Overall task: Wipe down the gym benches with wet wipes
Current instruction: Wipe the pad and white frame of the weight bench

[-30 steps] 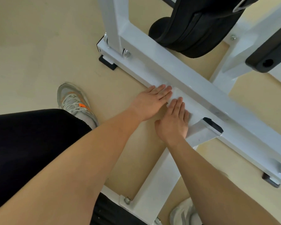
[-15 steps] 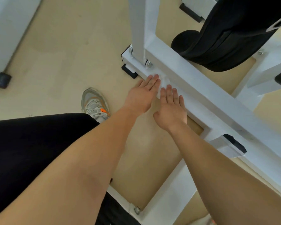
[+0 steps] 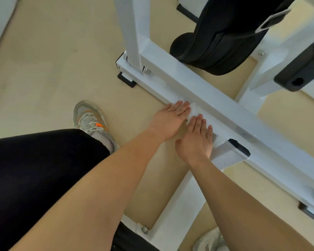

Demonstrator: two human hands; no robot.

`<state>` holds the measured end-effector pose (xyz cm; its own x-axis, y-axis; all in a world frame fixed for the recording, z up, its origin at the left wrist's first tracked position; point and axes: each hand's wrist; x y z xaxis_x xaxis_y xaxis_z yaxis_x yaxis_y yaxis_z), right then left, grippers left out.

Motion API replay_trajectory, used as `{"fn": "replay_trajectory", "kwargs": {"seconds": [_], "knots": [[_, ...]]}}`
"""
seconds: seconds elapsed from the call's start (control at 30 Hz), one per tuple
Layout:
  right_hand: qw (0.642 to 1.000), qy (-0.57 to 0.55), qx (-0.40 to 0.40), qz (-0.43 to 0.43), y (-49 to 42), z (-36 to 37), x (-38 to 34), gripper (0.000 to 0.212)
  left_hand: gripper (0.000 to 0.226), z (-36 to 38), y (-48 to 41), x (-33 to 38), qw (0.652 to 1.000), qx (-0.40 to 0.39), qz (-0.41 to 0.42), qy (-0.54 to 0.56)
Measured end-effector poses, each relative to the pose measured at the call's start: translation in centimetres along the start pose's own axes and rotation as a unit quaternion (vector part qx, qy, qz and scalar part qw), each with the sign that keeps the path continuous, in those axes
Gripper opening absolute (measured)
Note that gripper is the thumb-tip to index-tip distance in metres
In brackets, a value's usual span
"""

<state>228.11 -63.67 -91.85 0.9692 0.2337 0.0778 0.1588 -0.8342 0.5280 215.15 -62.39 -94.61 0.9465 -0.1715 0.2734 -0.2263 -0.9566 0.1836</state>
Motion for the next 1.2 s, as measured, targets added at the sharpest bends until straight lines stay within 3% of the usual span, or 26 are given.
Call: {"fn": "replay_trajectory", "kwargs": {"seconds": [0.3, 0.4, 0.63, 0.77, 0.93, 1.1, 1.2], "knots": [[0.998, -0.055, -0.017, 0.038, 0.0, 0.0, 2.2, 0.089, 0.047, 0.0, -2.0, 1.7, 0.998, 0.05, 0.032, 0.014], [0.992, -0.125, 0.024, 0.016, -0.6, 0.1, 2.0, 0.083, 0.035, 0.0, -2.2, 1.6, 0.996, 0.082, 0.038, 0.012], [0.962, -0.243, 0.117, -0.05, 0.0, -0.5, 2.0, 0.059, 0.018, -0.8, 0.2, 1.3, 0.984, 0.154, -0.049, 0.077], [0.941, -0.3, 0.127, -0.086, 2.2, -1.4, 1.9, 0.046, 0.033, -2.5, 2.9, 2.2, 0.98, 0.15, -0.059, 0.118], [0.896, -0.388, 0.195, -0.097, 5.6, -2.1, 3.5, 0.03, 0.032, -4.8, 5.2, 4.6, 0.976, 0.167, -0.026, 0.136], [0.875, -0.397, 0.262, -0.088, 8.4, -2.9, 7.1, 0.02, 0.023, -6.3, 5.6, 9.1, 0.971, 0.179, -0.017, 0.16], [0.881, -0.362, 0.298, -0.073, 10.3, -2.9, 10.0, 0.015, 0.019, -6.4, 5.4, 12.7, 0.971, 0.174, -0.016, 0.165]]}}
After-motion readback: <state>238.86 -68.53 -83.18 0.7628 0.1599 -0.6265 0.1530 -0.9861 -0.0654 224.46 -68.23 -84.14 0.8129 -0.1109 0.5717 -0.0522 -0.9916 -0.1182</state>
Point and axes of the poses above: each hand's wrist, its own y-axis away from the middle knuckle, its own z-axis out of the palm, x = y × z, and after that the axes turned 2 degrees about -y, right-handed
